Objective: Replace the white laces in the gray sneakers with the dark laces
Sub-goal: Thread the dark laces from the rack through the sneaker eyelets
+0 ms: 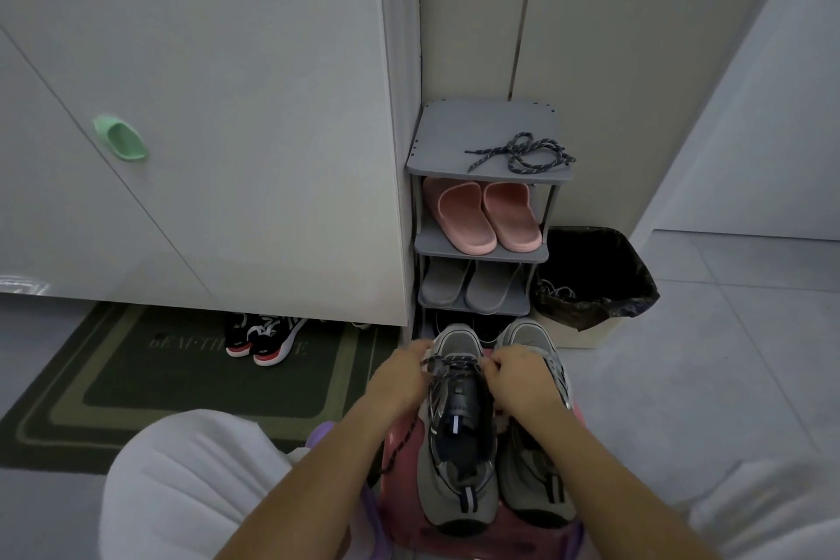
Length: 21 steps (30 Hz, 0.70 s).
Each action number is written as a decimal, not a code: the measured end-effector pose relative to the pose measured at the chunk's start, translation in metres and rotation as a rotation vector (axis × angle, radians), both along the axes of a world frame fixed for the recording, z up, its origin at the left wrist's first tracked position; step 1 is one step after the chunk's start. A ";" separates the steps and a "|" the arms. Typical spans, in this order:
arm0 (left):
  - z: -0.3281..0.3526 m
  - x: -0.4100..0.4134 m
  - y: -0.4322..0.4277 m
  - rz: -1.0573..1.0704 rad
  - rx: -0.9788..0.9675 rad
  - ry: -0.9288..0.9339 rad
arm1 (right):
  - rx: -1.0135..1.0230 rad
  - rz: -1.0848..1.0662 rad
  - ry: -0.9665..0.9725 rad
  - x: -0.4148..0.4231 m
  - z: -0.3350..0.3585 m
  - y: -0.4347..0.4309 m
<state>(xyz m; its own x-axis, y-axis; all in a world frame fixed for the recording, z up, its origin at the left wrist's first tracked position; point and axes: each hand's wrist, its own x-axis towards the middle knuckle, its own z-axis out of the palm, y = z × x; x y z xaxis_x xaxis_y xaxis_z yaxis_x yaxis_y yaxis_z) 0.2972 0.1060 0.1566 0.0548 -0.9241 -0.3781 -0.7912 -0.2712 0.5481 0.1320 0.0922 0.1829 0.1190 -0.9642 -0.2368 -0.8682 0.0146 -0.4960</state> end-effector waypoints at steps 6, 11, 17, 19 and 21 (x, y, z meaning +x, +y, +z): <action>0.002 -0.001 -0.017 -0.069 -0.037 -0.115 | 0.001 0.073 0.061 0.004 0.008 -0.012; 0.036 0.003 -0.032 -0.025 -0.076 0.195 | 0.159 0.257 0.047 0.023 0.015 -0.025; 0.070 0.020 -0.043 0.070 -0.107 0.404 | 0.175 0.089 -0.276 0.039 0.031 -0.040; 0.073 0.029 -0.042 0.092 -0.107 0.448 | 0.178 0.006 -0.438 0.039 0.043 -0.045; 0.073 0.033 -0.037 0.109 -0.089 0.481 | 0.174 -0.035 -0.509 0.038 0.052 -0.048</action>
<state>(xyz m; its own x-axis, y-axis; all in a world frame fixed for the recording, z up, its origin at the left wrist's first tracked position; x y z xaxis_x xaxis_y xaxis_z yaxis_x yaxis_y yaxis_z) 0.3302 0.0692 0.2294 -0.0087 -0.9526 -0.3041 -0.4133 -0.2735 0.8685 0.1700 0.0438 0.2350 0.2284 -0.9215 -0.3141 -0.5165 0.1588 -0.8414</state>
